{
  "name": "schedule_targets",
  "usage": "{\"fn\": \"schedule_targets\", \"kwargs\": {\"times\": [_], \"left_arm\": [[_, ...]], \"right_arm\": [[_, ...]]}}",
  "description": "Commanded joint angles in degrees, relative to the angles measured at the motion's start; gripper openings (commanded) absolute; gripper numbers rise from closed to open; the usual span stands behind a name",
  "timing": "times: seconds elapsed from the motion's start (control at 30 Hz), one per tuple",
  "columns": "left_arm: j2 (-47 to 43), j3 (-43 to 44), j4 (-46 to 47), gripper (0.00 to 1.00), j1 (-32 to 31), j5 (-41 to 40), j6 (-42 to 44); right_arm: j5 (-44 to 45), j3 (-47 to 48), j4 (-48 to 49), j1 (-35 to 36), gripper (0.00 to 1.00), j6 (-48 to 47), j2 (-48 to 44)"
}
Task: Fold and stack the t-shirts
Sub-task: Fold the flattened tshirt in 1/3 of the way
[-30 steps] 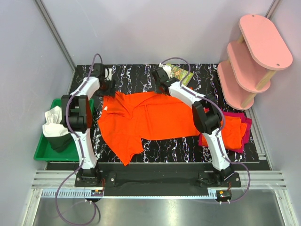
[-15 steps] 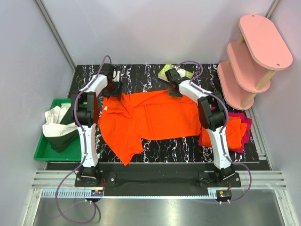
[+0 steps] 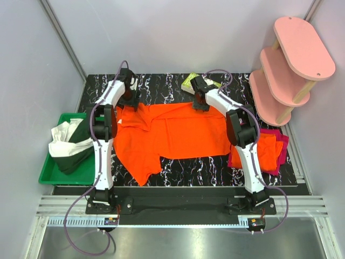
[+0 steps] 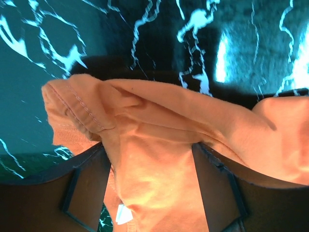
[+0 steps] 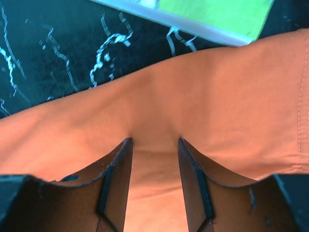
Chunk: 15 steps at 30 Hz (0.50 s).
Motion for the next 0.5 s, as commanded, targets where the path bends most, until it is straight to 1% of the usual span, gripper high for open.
{"fn": "schedule_targets", "kwargs": {"times": [0.0,0.27,0.47], "left_arm": [[3.6,5.7,-2.6,0.72,0.3,-3.9,1.4],[5.5,8.4,-2.9,0.73,0.5,-5.6,1.9],[5.4,8.8,-2.7,0.74,0.7,-5.0,1.8]], "right_arm": [[-4.1,2.3,-3.8,-2.8,0.5,2.3,2.0],[-5.4,2.3,-5.0,-6.0,0.5,2.3,2.8],[-6.7,3.6,-5.2,-6.5,0.5,1.0,3.8]]}}
